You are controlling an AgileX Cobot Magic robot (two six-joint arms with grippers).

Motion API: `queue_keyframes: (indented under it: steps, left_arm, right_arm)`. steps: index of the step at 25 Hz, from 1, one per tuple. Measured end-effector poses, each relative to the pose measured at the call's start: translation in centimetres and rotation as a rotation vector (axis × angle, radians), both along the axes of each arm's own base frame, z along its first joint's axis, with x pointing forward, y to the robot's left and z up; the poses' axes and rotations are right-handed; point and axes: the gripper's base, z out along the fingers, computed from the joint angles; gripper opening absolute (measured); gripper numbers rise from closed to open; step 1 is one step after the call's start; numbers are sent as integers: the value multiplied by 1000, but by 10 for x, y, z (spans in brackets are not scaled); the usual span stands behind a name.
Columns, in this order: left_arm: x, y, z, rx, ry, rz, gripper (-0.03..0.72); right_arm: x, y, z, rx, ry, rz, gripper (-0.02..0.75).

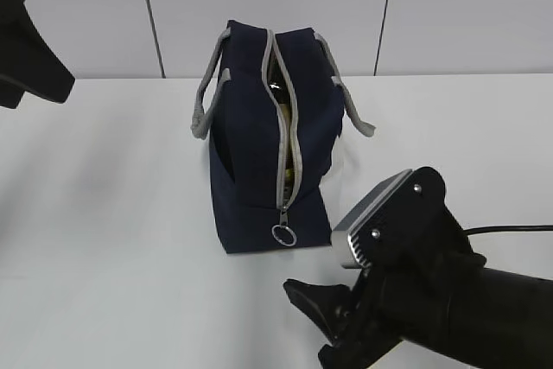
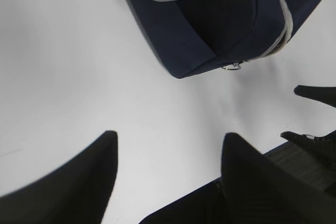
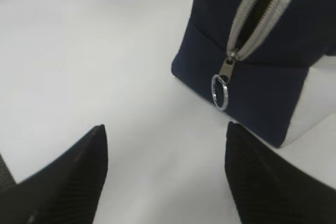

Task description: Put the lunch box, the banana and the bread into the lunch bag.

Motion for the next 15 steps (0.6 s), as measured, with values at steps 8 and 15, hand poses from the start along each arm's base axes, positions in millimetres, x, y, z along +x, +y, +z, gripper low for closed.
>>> queue_keyframes:
  steps: [8,15]
  left_arm:
    - [0,0,0,1,0,-1,434]
    - [0,0,0,1,0,-1,434]
  right_arm:
    - [18,-9,-15,3,10,-21,512]
    - [37,-16,-40,53,36,-14,461]
